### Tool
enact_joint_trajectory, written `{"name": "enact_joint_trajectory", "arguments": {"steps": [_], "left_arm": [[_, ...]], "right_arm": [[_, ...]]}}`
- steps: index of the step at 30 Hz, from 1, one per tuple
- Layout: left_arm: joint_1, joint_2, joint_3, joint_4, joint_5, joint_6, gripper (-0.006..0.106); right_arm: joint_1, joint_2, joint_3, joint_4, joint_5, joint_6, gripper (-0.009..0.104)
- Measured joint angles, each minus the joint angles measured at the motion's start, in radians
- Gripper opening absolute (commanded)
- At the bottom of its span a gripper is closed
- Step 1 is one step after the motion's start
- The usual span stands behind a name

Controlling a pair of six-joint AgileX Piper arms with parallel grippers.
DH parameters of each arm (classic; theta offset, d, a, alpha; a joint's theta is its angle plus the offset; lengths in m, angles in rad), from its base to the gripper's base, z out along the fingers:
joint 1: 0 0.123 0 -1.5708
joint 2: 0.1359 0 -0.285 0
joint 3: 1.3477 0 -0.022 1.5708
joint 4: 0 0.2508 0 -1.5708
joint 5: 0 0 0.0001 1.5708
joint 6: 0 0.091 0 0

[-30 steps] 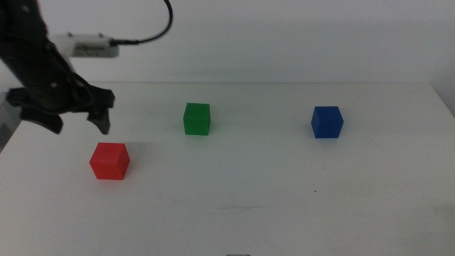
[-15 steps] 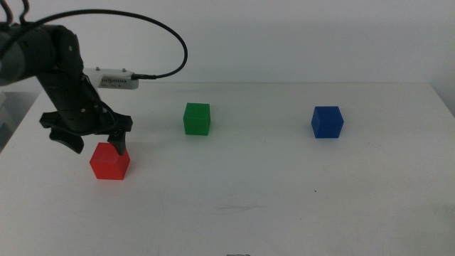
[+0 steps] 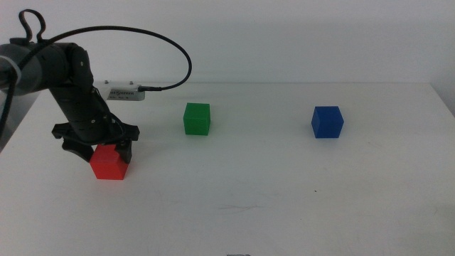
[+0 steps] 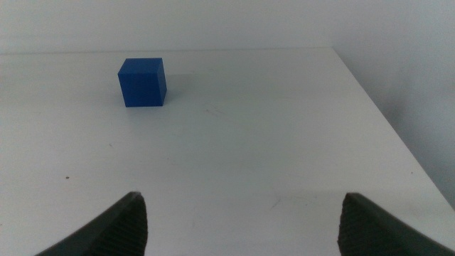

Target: Stack red cubes first, then green, then blue cubes in a specific spot.

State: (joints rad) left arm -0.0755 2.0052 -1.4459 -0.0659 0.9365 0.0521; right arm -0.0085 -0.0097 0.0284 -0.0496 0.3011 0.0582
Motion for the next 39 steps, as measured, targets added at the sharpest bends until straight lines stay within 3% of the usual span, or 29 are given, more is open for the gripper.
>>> {"name": "enact_joint_trajectory", "arguments": {"steps": [5, 6, 9, 17, 27, 32, 39], "left_arm": [[0.000, 0.003, 0.000, -0.011, -0.003, 0.000, 0.034], [0.000, 0.003, 0.000, -0.011, 0.000, 0.001, 0.015], [0.000, 0.001, 0.000, -0.012, 0.024, 0.001, 0.000], [-0.093, -0.112, 0.035, 0.007, 0.073, -0.170, -0.001], [-0.429, -0.038, -0.187, 0.106, 0.232, -0.517, -0.001], [-0.535, 0.049, -0.277, 0.096, 0.251, -0.623, -0.001], [-0.587, 0.143, -0.339, 0.047, 0.252, -0.639, -0.001]], "right_arm": [[0.000, 0.000, 0.000, 0.000, 0.000, 0.000, 0.087], [0.000, 0.000, 0.000, 0.000, 0.000, 0.000, 0.087], [0.000, 0.000, 0.000, 0.000, 0.000, 0.000, 0.087], [0.000, 0.000, 0.000, 0.000, 0.000, 0.000, 0.087], [0.000, 0.000, 0.000, 0.000, 0.000, 0.000, 0.087], [0.000, 0.000, 0.000, 0.000, 0.000, 0.000, 0.087], [0.000, 0.000, 0.000, 0.000, 0.000, 0.000, 0.087]]}}
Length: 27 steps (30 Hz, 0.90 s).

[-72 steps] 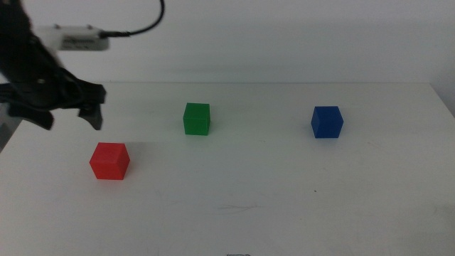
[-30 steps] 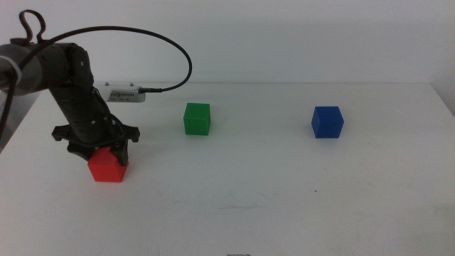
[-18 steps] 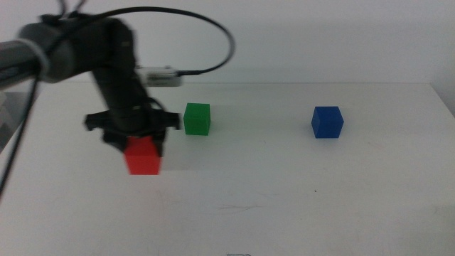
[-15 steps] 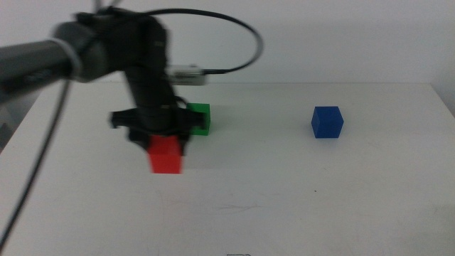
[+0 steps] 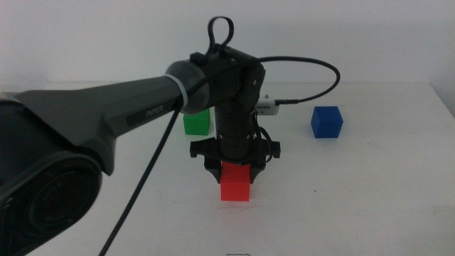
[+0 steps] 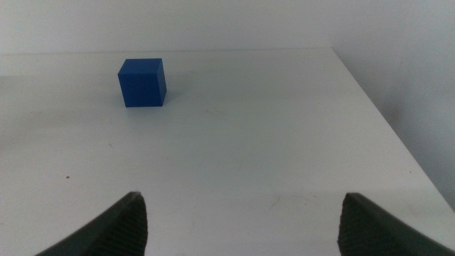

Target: Stack red cubes first, then green, then blue cubes in a specific spot.

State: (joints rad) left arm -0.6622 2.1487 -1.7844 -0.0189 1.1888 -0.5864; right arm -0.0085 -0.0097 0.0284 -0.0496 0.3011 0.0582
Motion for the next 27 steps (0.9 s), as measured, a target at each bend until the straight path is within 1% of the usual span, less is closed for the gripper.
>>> {"name": "enact_joint_trajectory", "arguments": {"steps": [10, 12, 13, 14, 15, 16, 17, 21, 22, 27], "left_arm": [[-0.001, 0.045, -0.010, -0.039, -0.024, -0.006, -0.001], [-0.001, 0.046, -0.011, -0.041, -0.024, -0.006, 0.003], [-0.001, 0.046, -0.011, -0.042, -0.024, -0.009, 0.013], [-0.001, 0.046, -0.011, -0.042, -0.024, -0.011, 0.028], [-0.001, 0.046, -0.011, -0.042, -0.024, -0.013, 0.034], [-0.001, 0.046, -0.011, -0.042, -0.024, -0.013, 0.069], [-0.001, 0.046, -0.011, -0.044, -0.026, -0.013, 0.076], [-0.001, 0.040, -0.011, -0.046, -0.031, -0.013, 0.092], [-0.001, 0.032, -0.010, -0.045, -0.031, -0.013, 0.094], [-0.001, -0.047, -0.010, -0.022, -0.016, -0.022, 0.094]], "right_arm": [[0.000, 0.000, 0.000, 0.000, 0.000, 0.000, 0.087], [0.000, 0.000, 0.000, 0.000, 0.000, 0.000, 0.087], [0.000, 0.000, 0.000, 0.000, 0.000, 0.000, 0.087], [0.000, 0.000, 0.000, 0.000, 0.000, 0.000, 0.087], [0.000, 0.000, 0.000, 0.000, 0.000, 0.000, 0.087], [0.000, 0.000, 0.000, 0.000, 0.000, 0.000, 0.087], [0.000, 0.000, 0.000, 0.000, 0.000, 0.000, 0.087], [0.000, 0.000, 0.000, 0.000, 0.000, 0.000, 0.087], [0.000, 0.000, 0.000, 0.000, 0.000, 0.000, 0.087], [0.000, 0.000, 0.000, 0.000, 0.000, 0.000, 0.087]]}}
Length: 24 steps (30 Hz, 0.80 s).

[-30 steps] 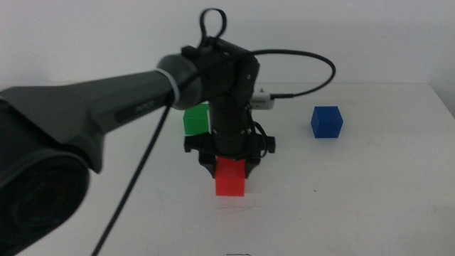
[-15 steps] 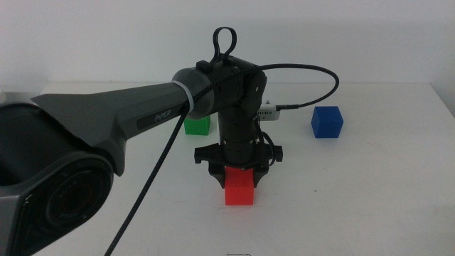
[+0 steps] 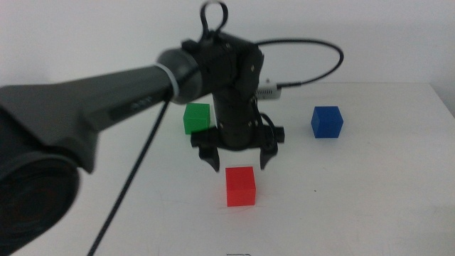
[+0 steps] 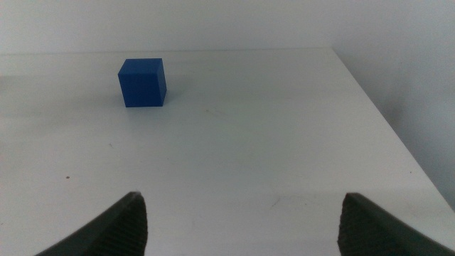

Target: Stack red cubes first, then green, then blue cubes in a specific spot.

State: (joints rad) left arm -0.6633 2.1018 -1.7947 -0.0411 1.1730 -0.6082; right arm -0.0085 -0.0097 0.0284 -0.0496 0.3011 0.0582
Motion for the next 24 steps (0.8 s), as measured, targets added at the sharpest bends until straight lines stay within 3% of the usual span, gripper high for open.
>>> {"name": "enact_joint_trajectory", "arguments": {"steps": [9, 24], "left_arm": [[0.018, -0.148, -0.001, 0.159, 0.055, -0.018, 0.094], [0.238, 0.005, -0.301, 0.127, 0.068, 0.212, 0.094]], "right_arm": [[0.000, 0.000, 0.000, 0.000, 0.000, 0.000, 0.087], [0.000, 0.000, 0.000, 0.000, 0.000, 0.000, 0.087]]}}
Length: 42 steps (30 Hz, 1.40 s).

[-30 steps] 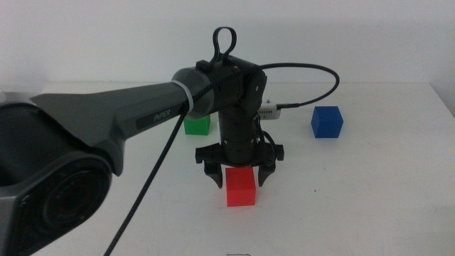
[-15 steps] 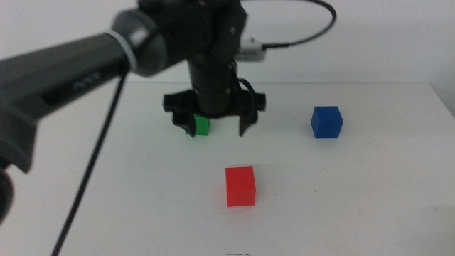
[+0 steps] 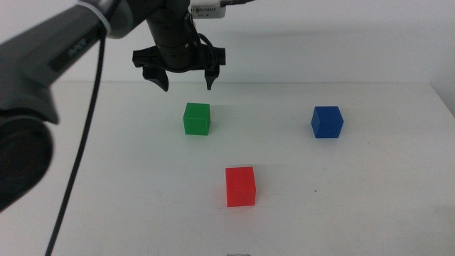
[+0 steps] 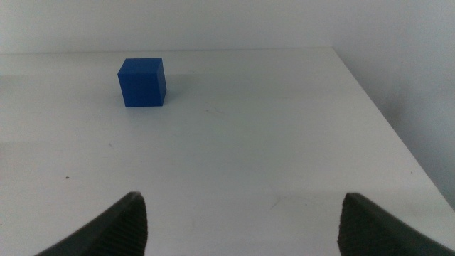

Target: Stack red cubes first, then green, then blue cubes in a specific spot.

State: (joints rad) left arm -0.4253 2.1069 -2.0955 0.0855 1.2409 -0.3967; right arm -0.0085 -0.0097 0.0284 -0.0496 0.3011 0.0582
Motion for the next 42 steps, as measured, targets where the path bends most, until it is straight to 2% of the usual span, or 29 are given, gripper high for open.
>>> {"name": "enact_joint_trajectory", "arguments": {"steps": [7, 19, 23, 28, 36, 39, 42], "left_arm": [[0.044, 0.166, -0.122, -0.027, -0.010, 0.048, 0.094], [0.050, 0.290, -0.137, -0.050, -0.141, 0.068, 0.094], [0.050, 0.304, -0.137, -0.052, -0.160, 0.068, 0.090], [0.050, 0.318, -0.137, -0.055, -0.162, 0.068, 0.074], [0.050, 0.332, -0.137, -0.102, -0.152, 0.069, 0.021], [0.050, 0.315, -0.137, -0.110, -0.110, 0.061, 0.010], [0.042, 0.264, -0.117, -0.096, -0.059, 0.023, 0.007]], "right_arm": [[0.000, 0.000, 0.000, 0.000, 0.000, 0.000, 0.087], [0.000, 0.000, 0.000, 0.000, 0.000, 0.000, 0.087], [0.000, 0.000, 0.000, 0.000, 0.000, 0.000, 0.087], [0.000, 0.000, 0.000, 0.000, 0.000, 0.000, 0.087], [0.000, 0.000, 0.000, 0.000, 0.000, 0.000, 0.087], [0.000, 0.000, 0.000, 0.000, 0.000, 0.000, 0.087], [0.000, 0.000, 0.000, 0.000, 0.000, 0.000, 0.087]]}}
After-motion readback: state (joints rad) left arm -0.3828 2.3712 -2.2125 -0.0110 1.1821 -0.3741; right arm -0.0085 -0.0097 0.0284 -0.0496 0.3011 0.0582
